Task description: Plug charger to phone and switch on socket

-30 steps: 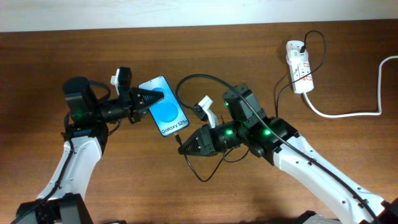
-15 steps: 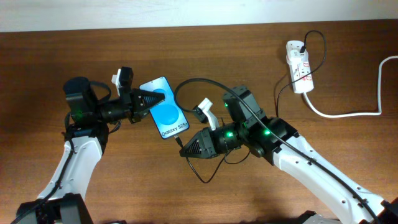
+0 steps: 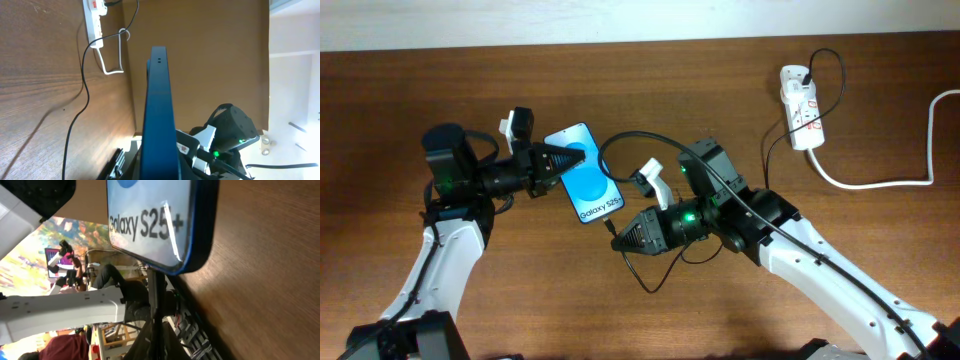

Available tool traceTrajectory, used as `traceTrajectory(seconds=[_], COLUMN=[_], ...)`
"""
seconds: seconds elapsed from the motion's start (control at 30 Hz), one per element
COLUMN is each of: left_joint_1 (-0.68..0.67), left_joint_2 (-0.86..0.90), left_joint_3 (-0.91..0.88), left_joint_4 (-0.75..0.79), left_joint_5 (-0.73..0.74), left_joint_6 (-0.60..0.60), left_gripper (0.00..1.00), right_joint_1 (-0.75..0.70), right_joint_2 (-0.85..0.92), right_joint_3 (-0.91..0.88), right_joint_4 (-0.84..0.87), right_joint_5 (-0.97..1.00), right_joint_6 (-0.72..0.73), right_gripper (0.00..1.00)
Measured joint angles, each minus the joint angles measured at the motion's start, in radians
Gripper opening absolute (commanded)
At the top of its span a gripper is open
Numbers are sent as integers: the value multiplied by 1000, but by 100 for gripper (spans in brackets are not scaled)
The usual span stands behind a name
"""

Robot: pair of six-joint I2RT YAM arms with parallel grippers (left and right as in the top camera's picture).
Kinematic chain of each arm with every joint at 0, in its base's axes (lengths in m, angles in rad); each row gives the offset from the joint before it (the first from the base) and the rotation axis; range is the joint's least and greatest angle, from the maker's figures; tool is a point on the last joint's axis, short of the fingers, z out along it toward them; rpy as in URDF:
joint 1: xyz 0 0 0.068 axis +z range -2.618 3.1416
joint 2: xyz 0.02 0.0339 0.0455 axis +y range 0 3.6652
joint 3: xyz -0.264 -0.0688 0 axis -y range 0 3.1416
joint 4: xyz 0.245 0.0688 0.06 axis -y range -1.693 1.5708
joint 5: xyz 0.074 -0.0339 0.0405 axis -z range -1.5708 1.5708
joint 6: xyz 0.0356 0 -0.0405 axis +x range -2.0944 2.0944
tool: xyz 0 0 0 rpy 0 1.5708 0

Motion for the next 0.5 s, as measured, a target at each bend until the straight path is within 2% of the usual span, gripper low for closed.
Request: traceTrajectory(seconds=[0.5], left_joint_1=[0], left_joint_2=[0], left_joint_3=[0], left_joint_4=[0], left_joint_5=[0], left_joint_6=[24], left_gripper=[0], right_joint_1=[0], right_joint_2=[0], right_joint_3=[0], right_joint_4=[0], right_joint_5=[-12], right_joint_6=[-22], right_gripper=[4])
